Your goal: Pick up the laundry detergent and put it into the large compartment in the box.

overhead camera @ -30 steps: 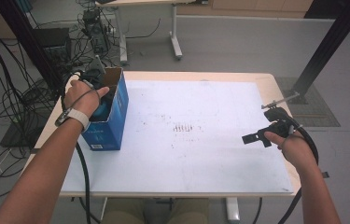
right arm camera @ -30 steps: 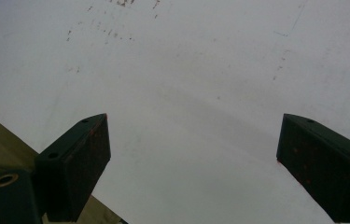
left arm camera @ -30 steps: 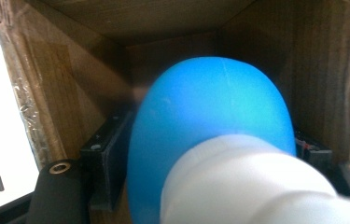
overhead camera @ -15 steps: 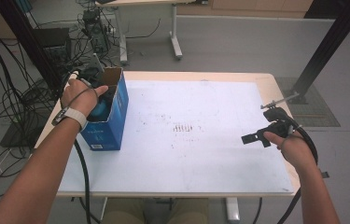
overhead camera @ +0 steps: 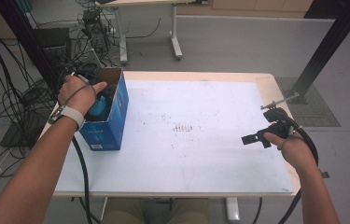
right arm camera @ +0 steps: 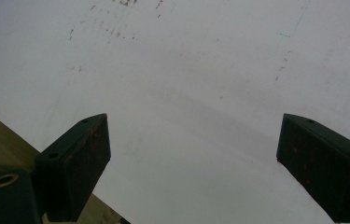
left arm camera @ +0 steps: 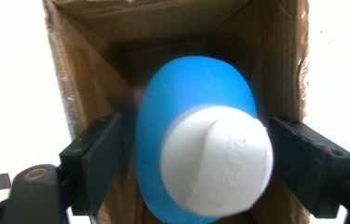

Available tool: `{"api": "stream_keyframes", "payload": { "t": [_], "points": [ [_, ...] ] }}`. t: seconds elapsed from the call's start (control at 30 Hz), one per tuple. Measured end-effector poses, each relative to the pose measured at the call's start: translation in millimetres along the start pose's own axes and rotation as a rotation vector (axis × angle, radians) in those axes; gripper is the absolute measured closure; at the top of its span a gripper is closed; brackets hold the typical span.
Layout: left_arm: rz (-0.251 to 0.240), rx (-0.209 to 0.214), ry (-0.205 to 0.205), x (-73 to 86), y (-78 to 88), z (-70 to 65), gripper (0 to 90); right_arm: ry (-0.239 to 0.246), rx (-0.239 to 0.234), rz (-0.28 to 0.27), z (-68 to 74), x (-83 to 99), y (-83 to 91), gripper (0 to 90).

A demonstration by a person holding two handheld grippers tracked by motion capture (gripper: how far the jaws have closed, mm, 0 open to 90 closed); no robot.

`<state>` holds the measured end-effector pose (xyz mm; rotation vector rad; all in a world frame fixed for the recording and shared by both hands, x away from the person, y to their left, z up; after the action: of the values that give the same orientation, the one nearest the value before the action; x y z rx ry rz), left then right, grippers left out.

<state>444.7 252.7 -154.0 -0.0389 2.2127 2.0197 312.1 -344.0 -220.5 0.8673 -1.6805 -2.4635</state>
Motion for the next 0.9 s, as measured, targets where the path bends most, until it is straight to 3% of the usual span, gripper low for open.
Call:
{"api": "stream_keyframes", "payload": {
  "t": [0.33,0.63,0.9],
  "points": [
    [-0.024,0.009,-0.013,1.5,18.6,-2.4,13.7,0.003,0.0,0.002,1.5,0.2,1.8,9.8],
    [-0.029,-0.007,-0.058,-0.3,38.9,-9.1,10.9,-0.003,0.006,-0.002,1.8,1.9,6.6,9.8],
    [-0.073,0.0,-0.095,2.7,60.1,-14.9,10.7,-0.001,0.007,-0.004,3.0,0.5,8.3,9.8]
  ]
}}
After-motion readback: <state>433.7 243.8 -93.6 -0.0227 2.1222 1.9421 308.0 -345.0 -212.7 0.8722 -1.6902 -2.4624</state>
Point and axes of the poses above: each handheld gripper's, and its own axes: y roughly backward along the jaws, x roughly out of its underside, z roughly to its left, the point moved 3 cm from there along -y, roughly forward along the jaws, and after that the axes turned 2 degrees about z, right-handed, at the moved point
